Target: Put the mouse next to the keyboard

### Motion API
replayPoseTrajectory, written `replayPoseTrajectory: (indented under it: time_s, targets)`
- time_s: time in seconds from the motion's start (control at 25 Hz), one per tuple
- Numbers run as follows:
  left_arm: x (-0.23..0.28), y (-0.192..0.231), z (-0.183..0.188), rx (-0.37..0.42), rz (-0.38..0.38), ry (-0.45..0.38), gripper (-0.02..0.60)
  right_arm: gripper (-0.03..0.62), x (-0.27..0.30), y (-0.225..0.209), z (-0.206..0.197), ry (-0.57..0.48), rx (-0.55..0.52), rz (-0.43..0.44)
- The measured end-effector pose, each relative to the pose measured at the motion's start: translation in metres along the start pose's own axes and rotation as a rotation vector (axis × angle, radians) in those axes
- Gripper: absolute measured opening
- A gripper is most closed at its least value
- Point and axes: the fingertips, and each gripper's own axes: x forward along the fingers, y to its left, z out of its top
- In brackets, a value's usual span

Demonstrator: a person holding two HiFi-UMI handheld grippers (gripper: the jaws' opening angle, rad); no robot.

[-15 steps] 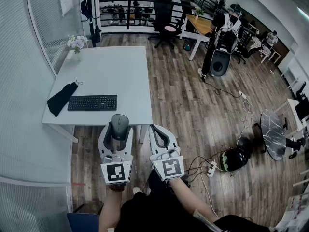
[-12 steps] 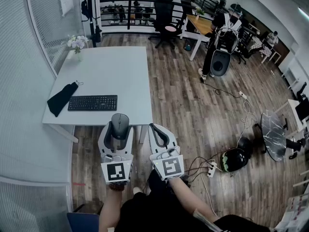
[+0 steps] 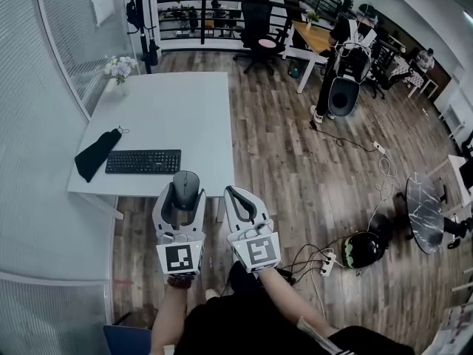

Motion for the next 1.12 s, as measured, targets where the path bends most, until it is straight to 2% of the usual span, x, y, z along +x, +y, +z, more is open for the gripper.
replayPoseTrajectory:
  time_s: [0.56, 0.76, 0.96, 1.12]
  targets:
    - [0.078, -0.02, -0.018, 0.047, 0.037, 0.017, 0.291, -0.003, 0.042, -0.069, -0.014, -0.035, 0.04, 0.056]
    - [0.113, -0.024, -0.025, 0.042, 0.064, 0.017, 0.29, -0.003, 0.061, -0.101, -0.028, 0.006, 0.046, 0.07]
    - [0.142, -0.03, -0.045, 0.09, 0.089, 0.085, 0.291, -0.003, 0.079, -0.135, -0.035, 0.006, 0.058, 0.099]
    - [0.163, -0.033, -0.049, 0.09, 0.14, 0.089, 0.291, -0.003, 0.09, -0.158, -0.039, -0.018, 0.084, 0.14]
